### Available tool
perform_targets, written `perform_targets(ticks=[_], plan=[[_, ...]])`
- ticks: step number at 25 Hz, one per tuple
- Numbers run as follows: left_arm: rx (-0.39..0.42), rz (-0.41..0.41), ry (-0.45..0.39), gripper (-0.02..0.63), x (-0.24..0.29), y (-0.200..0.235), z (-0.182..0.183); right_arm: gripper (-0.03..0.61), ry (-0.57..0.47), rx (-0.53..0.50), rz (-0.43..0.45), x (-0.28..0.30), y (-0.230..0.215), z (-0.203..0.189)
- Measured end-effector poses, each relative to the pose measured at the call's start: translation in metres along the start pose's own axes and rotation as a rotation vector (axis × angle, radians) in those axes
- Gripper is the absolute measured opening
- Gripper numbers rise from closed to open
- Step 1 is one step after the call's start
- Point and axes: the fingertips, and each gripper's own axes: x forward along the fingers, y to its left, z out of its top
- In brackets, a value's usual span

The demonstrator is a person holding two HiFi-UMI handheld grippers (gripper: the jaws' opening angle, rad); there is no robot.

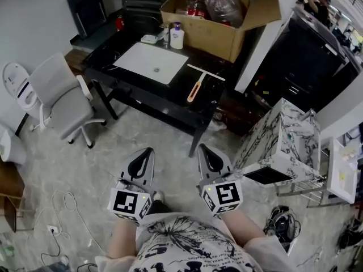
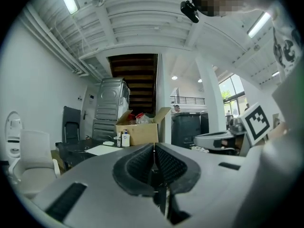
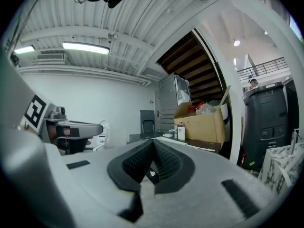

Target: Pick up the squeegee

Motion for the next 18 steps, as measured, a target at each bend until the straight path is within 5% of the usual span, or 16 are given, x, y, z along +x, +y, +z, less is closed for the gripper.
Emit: perform_targets(ticks=[10,18], plan=[[0.01,-0.145,0.009,0.012,0.06,0.118,0.009,-0.009,0.009,0.062,-0.188,0.111,0.011,0.006],[-0.001,-0.188,0.043,0.012,0.119,0.151,-0.02,-0.009,0.073,0.058,-0.25,0.168,-0.019,-0.018]])
